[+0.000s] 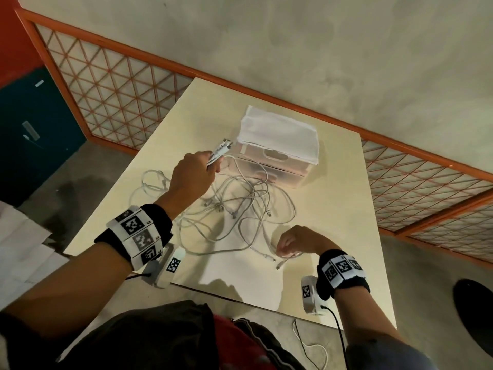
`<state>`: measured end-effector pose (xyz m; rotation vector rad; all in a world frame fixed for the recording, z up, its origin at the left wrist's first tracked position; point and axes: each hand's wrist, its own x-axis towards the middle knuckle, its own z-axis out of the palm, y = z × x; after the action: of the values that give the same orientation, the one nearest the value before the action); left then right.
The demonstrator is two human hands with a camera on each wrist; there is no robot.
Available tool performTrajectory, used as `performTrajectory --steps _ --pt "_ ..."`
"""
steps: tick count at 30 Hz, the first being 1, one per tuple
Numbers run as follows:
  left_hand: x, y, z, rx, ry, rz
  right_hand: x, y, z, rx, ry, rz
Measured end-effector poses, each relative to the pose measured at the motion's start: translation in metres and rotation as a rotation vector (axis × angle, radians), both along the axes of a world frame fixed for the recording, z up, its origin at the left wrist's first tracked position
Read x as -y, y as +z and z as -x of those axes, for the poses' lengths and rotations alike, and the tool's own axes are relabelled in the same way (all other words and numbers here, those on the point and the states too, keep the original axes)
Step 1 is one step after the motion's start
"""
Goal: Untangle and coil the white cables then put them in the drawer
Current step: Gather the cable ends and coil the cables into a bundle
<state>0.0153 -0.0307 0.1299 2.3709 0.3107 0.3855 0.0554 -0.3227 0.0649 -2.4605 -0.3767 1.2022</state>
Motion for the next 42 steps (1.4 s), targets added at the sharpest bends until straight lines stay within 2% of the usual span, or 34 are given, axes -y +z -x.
performTrajectory --steps 3,6,9,12,15,17,19,21,28,33,35,38,40,42 --pt "-0.002 0.006 0.001 0.135 0.084 -0.001 0.006 -0.015 0.008 0.079 0.079 0.051" --pt "-0.006 0.016 -0.001 0.275 0.179 0.055 0.01 -0.017 0.01 0.101 -0.023 0.016" --pt "-0.01 0.019 -0.002 0.325 0.206 0.079 0.015 -0.016 0.01 0.063 -0.05 0.022" --pt "-0.009 0.014 0.0 0.257 0.159 0.075 0.016 -0.02 0.012 0.208 -0.034 0.012" --pt "-0.005 0.003 0.001 0.08 0.068 0.018 0.012 -0.022 0.017 0.433 -0.02 -0.056" --pt "-0.002 0.0 0.002 0.035 0.034 0.025 0.011 -0.025 0.018 0.408 0.026 -0.083" --pt "0.002 -0.001 0.002 0.036 0.009 0.05 0.013 -0.028 0.02 0.303 0.071 -0.027" --pt "0.004 0.0 0.004 0.058 -0.017 0.076 0.017 -0.032 0.021 0.278 0.031 0.006" --pt "0.008 0.002 0.008 0.071 -0.156 0.155 0.018 -0.041 0.03 0.449 -0.28 -0.116" --pt "0.011 0.0 0.009 0.063 -0.203 0.189 0.019 -0.054 0.021 0.431 -0.48 0.069" --pt "0.012 -0.001 0.009 0.057 -0.21 0.21 0.02 -0.056 0.022 0.429 -0.502 0.114" --pt "0.013 -0.002 0.01 0.066 -0.217 0.236 0.022 -0.055 0.024 0.503 -0.43 0.161" --pt "0.012 -0.004 0.01 0.055 -0.237 0.255 0.017 -0.05 0.019 0.57 -0.418 0.098" --pt "0.014 -0.005 0.01 0.009 -0.281 0.333 0.006 -0.034 0.01 0.579 -0.492 -0.126"
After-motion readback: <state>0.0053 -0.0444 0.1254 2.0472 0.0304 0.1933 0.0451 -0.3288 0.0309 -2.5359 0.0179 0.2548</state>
